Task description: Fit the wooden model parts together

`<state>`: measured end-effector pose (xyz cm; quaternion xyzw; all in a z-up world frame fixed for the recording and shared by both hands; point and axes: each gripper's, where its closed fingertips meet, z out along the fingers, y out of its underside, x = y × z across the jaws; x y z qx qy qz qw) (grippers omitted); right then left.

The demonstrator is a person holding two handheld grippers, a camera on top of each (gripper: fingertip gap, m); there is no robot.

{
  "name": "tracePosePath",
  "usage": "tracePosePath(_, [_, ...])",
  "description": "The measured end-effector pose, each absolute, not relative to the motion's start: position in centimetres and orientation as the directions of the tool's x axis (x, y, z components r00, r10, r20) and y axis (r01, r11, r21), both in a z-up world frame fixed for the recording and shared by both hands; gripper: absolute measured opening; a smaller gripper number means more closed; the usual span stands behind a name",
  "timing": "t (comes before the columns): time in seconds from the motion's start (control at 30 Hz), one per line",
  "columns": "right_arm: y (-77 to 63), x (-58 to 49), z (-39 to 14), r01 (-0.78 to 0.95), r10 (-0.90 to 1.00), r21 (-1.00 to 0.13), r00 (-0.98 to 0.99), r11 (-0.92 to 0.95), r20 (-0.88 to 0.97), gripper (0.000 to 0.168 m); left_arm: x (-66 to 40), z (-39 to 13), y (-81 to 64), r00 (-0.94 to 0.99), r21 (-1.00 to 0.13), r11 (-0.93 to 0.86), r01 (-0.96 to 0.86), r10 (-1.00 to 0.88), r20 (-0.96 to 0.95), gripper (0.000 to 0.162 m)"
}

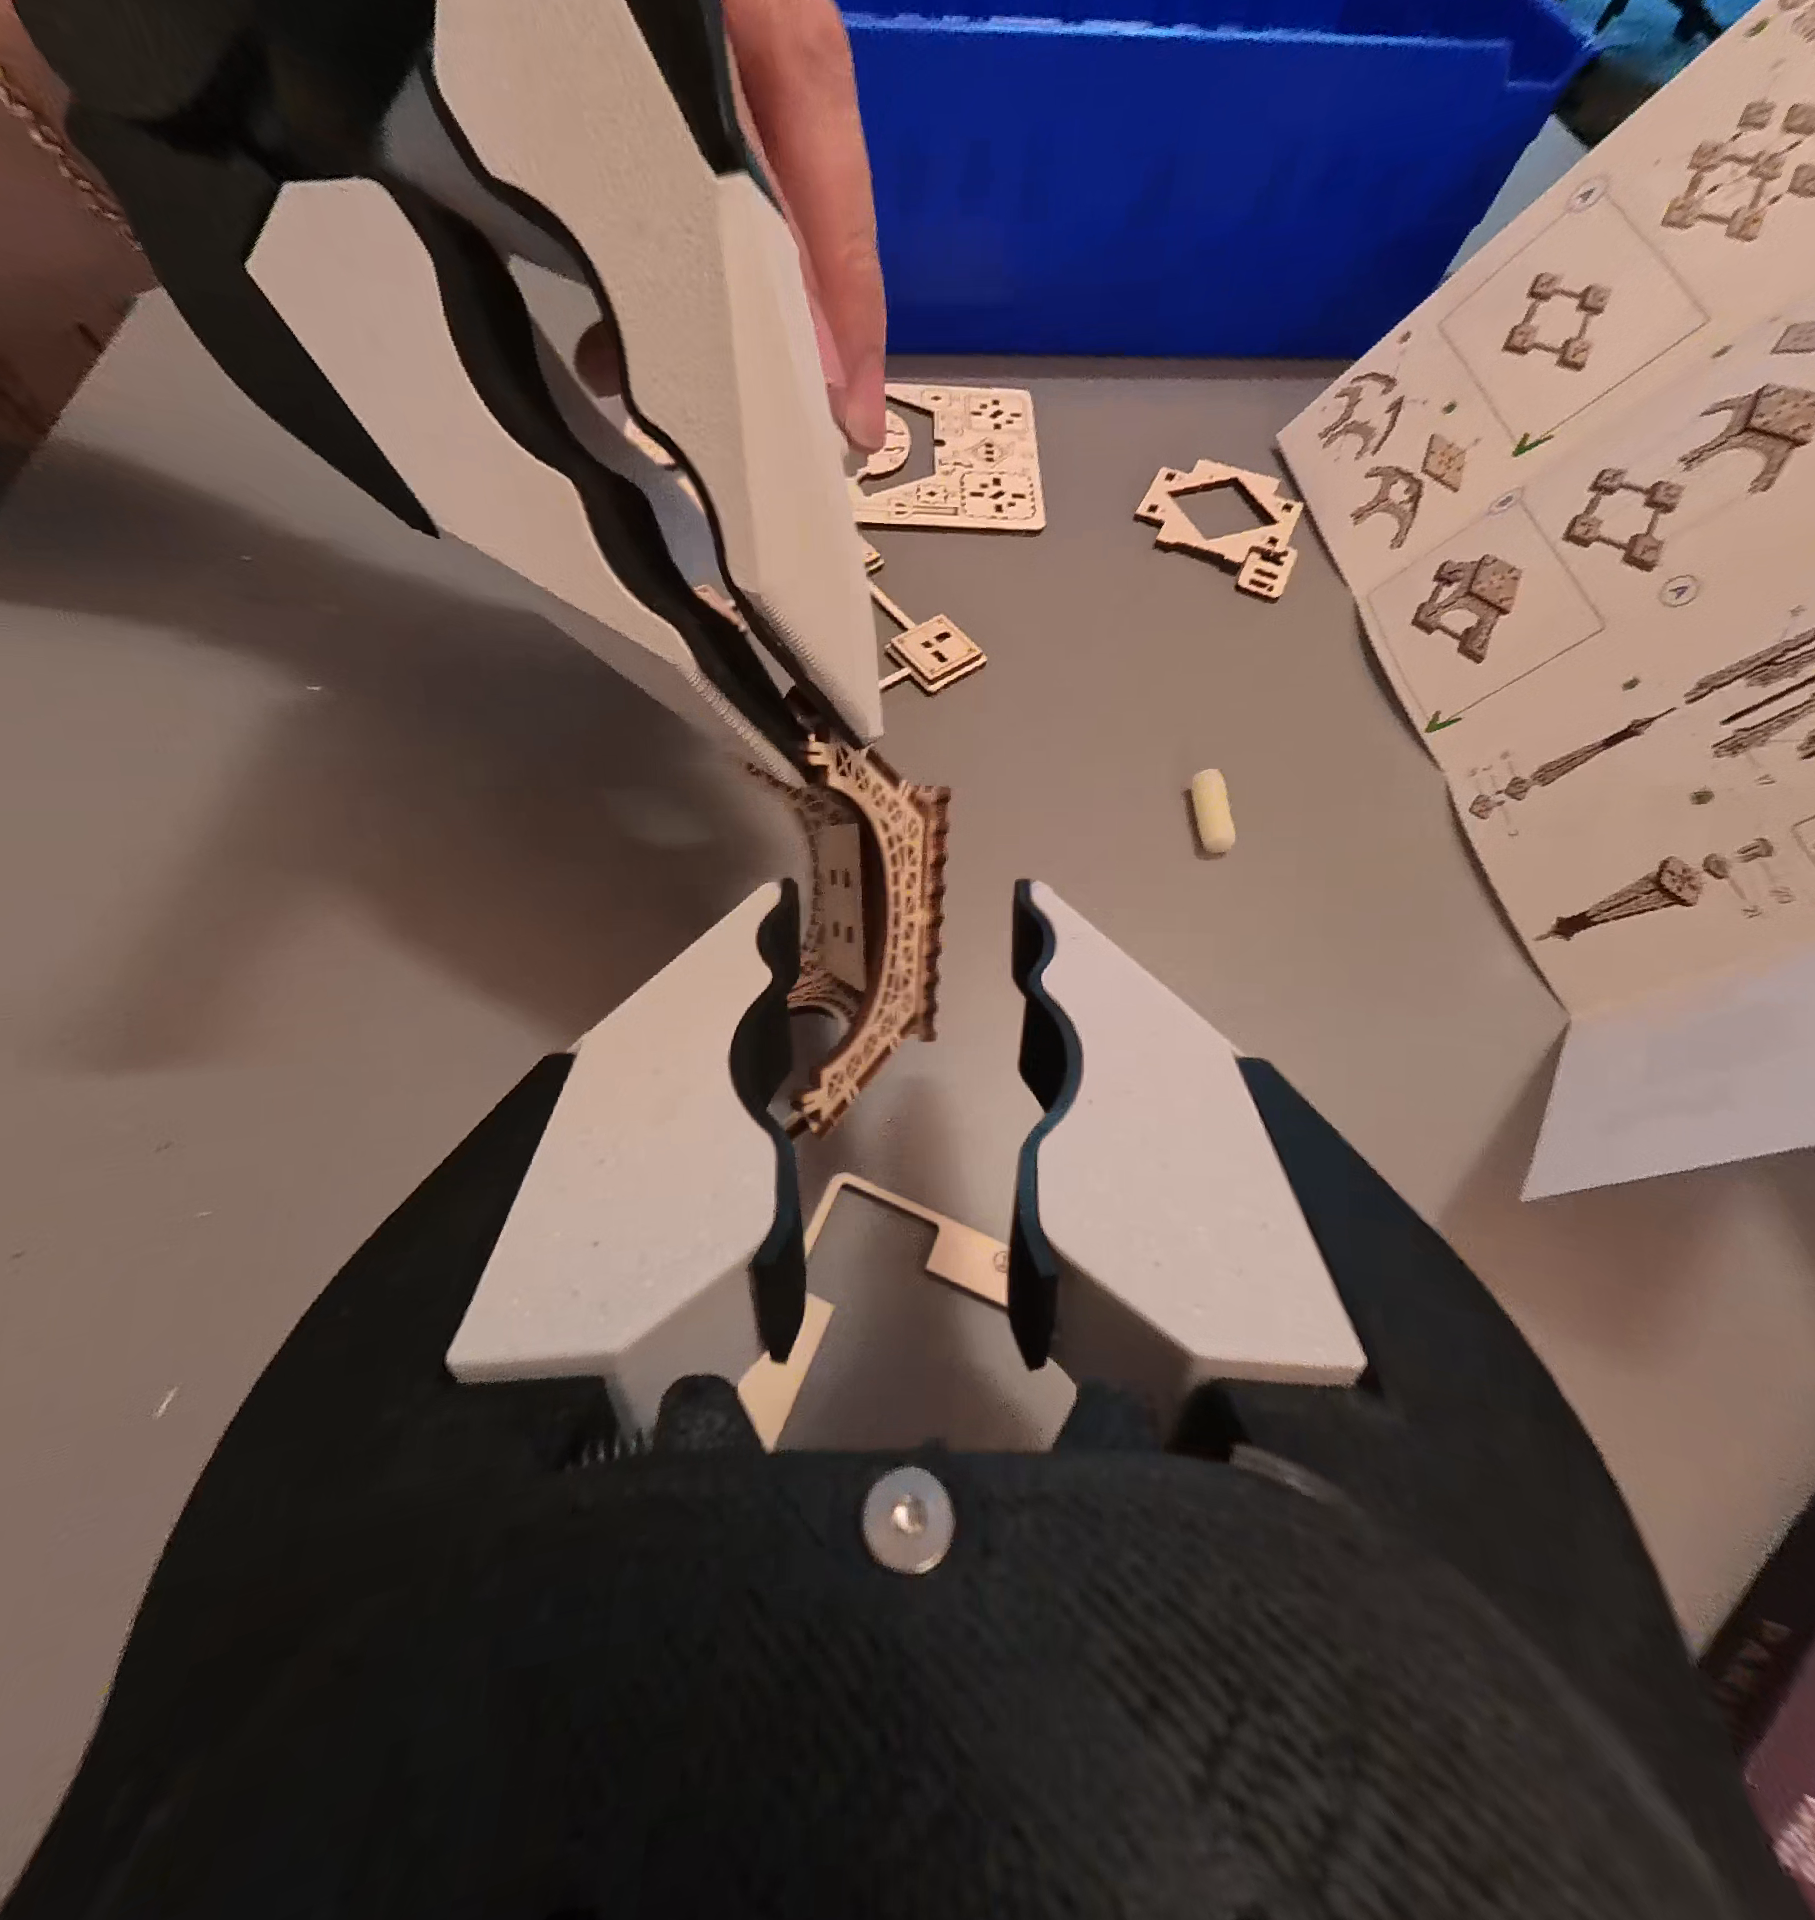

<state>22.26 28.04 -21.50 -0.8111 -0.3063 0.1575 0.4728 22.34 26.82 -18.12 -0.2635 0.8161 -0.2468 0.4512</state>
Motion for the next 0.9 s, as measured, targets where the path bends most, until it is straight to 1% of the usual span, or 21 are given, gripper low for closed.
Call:
tracePosePath(0.13, [27.9, 22.0, -22.2, 0.33, 0.648, -0.851, 0.761, -0.41, -0.017, 0.035, 22.6, -17.9, 26.4, -0.468, -0.64, 0.743, -0.196, -0.645, -0.605, 0.005])
tracePosePath(0.23, [27.9, 21.9, -22.6, 0.328, 0.65, -0.843, 0.759, -0.426, -0.033, 0.021, 22.8, -18.0, 26.3, -0.473, -0.641, 0.743, -0.194, -0.643, -0.602, 0.004])
tracePosePath(0.27, [27.9, 21.9, -22.8, 0.328, 0.647, -0.839, 0.761, -0.435, -0.038, 0.019, 22.9, -18.0, 26.2, -0.477, -0.642, 0.741, -0.196, -0.644, -0.598, 0.004])
tracePosePath(0.43, [28.2, 22.3, -22.7, 0.294, 0.632, -0.85, 0.773, -0.438, -0.058, 0.017, 23.1, -18.0, 26.4, -0.471, -0.658, 0.723, -0.213, -0.666, -0.579, 0.005])
tracePosePath(0.47, [28.3, 22.4, -22.5, 0.278, 0.628, -0.858, 0.776, -0.432, -0.065, 0.016, 23.2, -17.8, 26.4, -0.458, -0.669, 0.713, -0.212, -0.677, -0.576, 0.008])
tracePosePath(0.57, [28.7, 22.9, -21.3, 0.204, 0.61, -0.895, 0.788, -0.396, -0.09, 0.015, 23.3, -15.7, 26.8, -0.377, -0.74, 0.65, -0.172, -0.737, -0.561, 0.026])
tracePosePath(0.7, [29.2, 23.9, -18.5, 0.066, 0.588, -0.952, 0.798, -0.298, -0.128, 0.014, 22.0, -11.5, 27.7, -0.24, -0.89, 0.454, -0.048, -0.87, -0.431, 0.033])
tracePosePath(0.73, [29.1, 23.9, -17.4, 0.03, 0.601, -0.968, 0.789, -0.248, -0.129, 0.014, 21.5, -10.6, 28.1, -0.211, -0.916, 0.402, -0.009, -0.896, -0.391, 0.034])
tracePosePath(0.83, [28.2, 23.6, -13.0, -0.094, 0.655, -0.995, 0.75, -0.031, -0.091, 0.014, 20.1, -9.6, 29.0, -0.19, -0.96, 0.269, 0.077, -0.941, -0.279, 0.037])
tracePosePath(0.9, [27.4, 23.5, -10.0, -0.161, 0.672, -0.98, 0.74, 0.113, -0.045, 0.014, 19.7, -9.8, 29.0, -0.204, -0.966, 0.235, 0.104, -0.946, -0.252, 0.038])
